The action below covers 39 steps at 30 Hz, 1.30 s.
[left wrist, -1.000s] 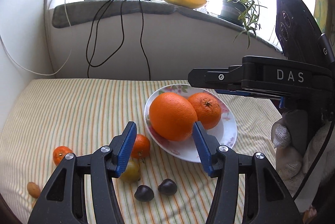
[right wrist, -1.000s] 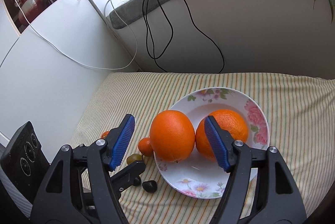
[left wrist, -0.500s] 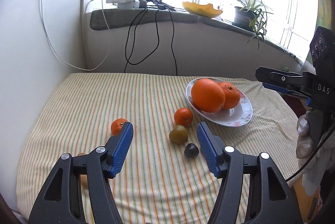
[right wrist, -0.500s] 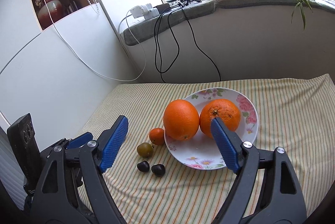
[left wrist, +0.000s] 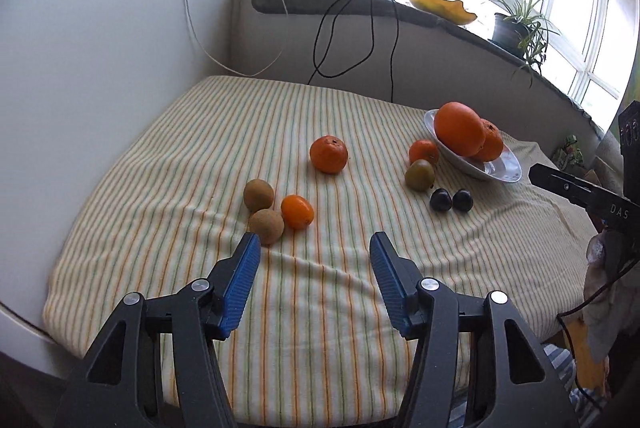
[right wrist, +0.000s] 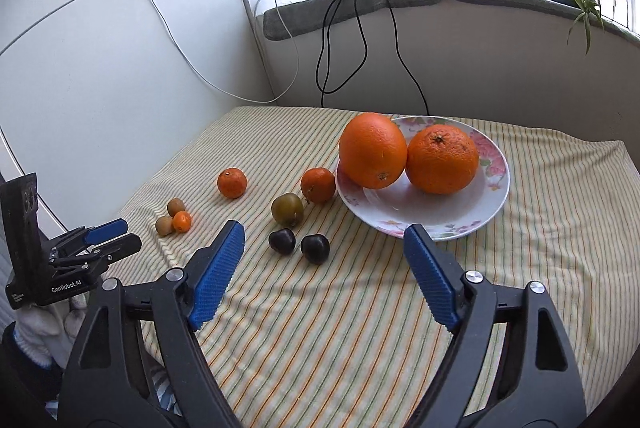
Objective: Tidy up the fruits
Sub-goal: 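Move the right gripper toward the dark plums near the kiwi, then close the right gripper on a dark plum while the left gripper closes on a brown kiwi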
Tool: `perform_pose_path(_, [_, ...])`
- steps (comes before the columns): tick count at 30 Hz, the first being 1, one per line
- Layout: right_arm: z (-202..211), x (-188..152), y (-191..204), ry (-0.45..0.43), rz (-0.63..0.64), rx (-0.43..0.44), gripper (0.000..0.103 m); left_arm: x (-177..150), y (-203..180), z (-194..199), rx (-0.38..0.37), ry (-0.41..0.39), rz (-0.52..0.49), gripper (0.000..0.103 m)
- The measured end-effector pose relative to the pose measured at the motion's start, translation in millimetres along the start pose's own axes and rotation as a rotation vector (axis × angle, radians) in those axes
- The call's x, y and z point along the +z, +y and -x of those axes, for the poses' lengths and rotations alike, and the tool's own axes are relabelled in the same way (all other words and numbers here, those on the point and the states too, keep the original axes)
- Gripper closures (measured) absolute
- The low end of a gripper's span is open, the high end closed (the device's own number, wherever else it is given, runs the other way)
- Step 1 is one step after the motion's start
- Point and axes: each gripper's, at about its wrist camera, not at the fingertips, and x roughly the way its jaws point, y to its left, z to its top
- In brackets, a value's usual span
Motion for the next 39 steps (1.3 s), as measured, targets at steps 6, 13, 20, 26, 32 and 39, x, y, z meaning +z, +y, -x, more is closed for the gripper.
perform_pose_path(6, [-17,-4,3,0.055,0.030,-0.007,0.048,0,13,-13,0.016,0.013,0.031,0.058])
perform_pose_path(13, [-40,-3,0,0.105,0.040,-0.014,0.061,6,30,-38,0.016,0.054,0.075,0.069])
perform_pose_path(20, [-59,-6,-3,0.143,0.023,0.008,0.064,5,34,-46,-0.002,0.066,0.082,0.069])
perform_pose_path(26, [-75,-5,0,0.178,0.027,0.030,0.069,5,34,-50,0.007,0.072,0.073,0.069])
perform_pose_path(32, [-81,-5,0,0.200,0.032,0.037,0.070,6,34,-54,0.003,0.072,0.072,0.069])
perform_pose_path(39, [-84,-6,3,0.213,0.037,0.051,0.080,7,36,-56,-0.006,0.071,0.067,0.079])
